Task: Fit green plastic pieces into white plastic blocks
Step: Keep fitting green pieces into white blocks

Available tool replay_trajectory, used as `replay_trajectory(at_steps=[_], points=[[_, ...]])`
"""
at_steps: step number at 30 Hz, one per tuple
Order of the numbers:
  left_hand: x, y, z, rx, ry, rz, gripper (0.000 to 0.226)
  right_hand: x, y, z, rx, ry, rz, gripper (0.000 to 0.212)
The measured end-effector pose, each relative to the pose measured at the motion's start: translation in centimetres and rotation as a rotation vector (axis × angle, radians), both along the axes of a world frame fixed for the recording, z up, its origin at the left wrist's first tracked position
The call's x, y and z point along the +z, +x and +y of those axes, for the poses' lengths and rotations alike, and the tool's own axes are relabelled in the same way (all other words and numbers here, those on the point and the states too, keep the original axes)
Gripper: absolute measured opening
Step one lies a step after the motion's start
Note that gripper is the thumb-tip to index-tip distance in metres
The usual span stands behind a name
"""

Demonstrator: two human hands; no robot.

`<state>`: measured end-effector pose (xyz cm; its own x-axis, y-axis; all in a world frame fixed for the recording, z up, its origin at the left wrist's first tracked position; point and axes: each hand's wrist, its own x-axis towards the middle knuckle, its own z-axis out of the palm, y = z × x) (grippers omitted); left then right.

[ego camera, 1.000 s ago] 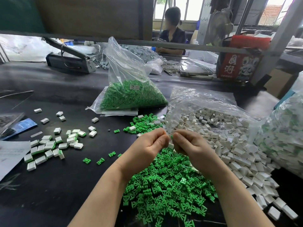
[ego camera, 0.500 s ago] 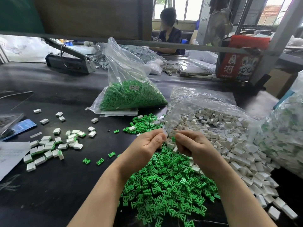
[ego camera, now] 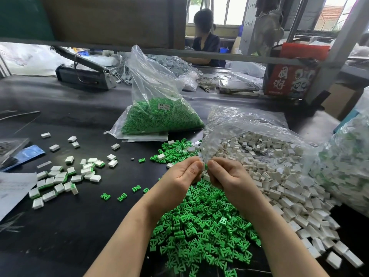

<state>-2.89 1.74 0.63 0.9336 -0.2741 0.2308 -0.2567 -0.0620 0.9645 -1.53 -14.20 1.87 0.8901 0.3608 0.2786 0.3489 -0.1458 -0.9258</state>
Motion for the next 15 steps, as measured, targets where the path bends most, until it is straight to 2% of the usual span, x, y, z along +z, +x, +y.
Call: replay_trajectory(at_steps=[4,8,15], points=[[0.1,0.0,0.1,-0.01,0.034,-0.009,0.025,0.0,0.0,-0.2,-0.008,-0.027,-0.02,0.037],[0.1,0.0,0.1,-0.013,0.039,-0.001,0.029,-0.2,-0.2,0.3,-0.007,0.072,0.024,0.041],[0.0,0.1,-0.2,0.014,0.015,-0.008,0.022,-0.2,-0.4,1.1,-0.084,0.044,-0.065,0.046]])
